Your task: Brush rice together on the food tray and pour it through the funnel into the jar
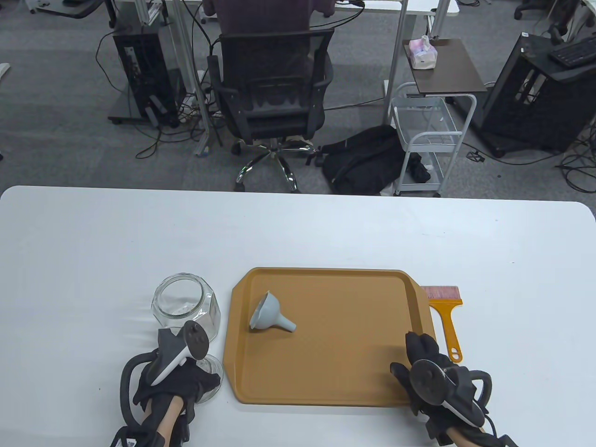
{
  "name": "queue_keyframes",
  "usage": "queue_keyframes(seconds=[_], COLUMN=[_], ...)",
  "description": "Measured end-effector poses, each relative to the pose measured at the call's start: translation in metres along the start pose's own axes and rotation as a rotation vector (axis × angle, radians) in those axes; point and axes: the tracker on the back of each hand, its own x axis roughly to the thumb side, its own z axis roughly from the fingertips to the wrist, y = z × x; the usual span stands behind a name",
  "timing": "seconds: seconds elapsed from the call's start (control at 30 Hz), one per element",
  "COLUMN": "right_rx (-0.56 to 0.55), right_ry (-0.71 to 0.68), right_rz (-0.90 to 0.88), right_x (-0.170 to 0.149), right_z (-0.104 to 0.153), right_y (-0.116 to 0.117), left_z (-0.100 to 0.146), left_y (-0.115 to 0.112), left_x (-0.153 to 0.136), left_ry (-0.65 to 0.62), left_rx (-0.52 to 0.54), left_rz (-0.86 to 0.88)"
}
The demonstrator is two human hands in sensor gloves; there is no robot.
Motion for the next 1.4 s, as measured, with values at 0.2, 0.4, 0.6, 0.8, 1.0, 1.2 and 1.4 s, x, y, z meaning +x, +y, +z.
queue_keyframes(seconds=[0.2,0.4,0.6,0.8,1.0,1.2,1.4], right_rx=[-0.007,-0.006,-0.008,-0.065,-0.034,-0.025,-0.024], right_ry=[-0.007,-0.017,-0.043,-0.133,-0.182,-0.176,-0.187], right_rz=[0.000,0.009,-0.011,-0.002,0.011,0.007,0.008], right_x=[0.001,0.004,0.013,0.036,0.050,0.050,0.052], right_z=[0.001,0.001,0.008,0.023,0.028,0.028,0.029], right_y=[0.000,0.000,-0.006,-0.014,-0.010,-0.010,-0.010], left_z=[0.032,0.072,0.086,0.058,0.022,0.001,-0.007], left_y=[0.030,0.072,0.122,0.140,0.132,0.124,0.123], left_x=[0.006,0.010,-0.002,-0.016,-0.018,-0.016,-0.011], left_ry=[-0.102,-0.282,-0.327,-0.178,-0.049,-0.029,-0.025], left_rx=[0.126,0.290,0.433,0.525,0.544,0.496,0.438], left_rz=[0.033,0.217,0.386,0.319,0.179,0.108,0.073])
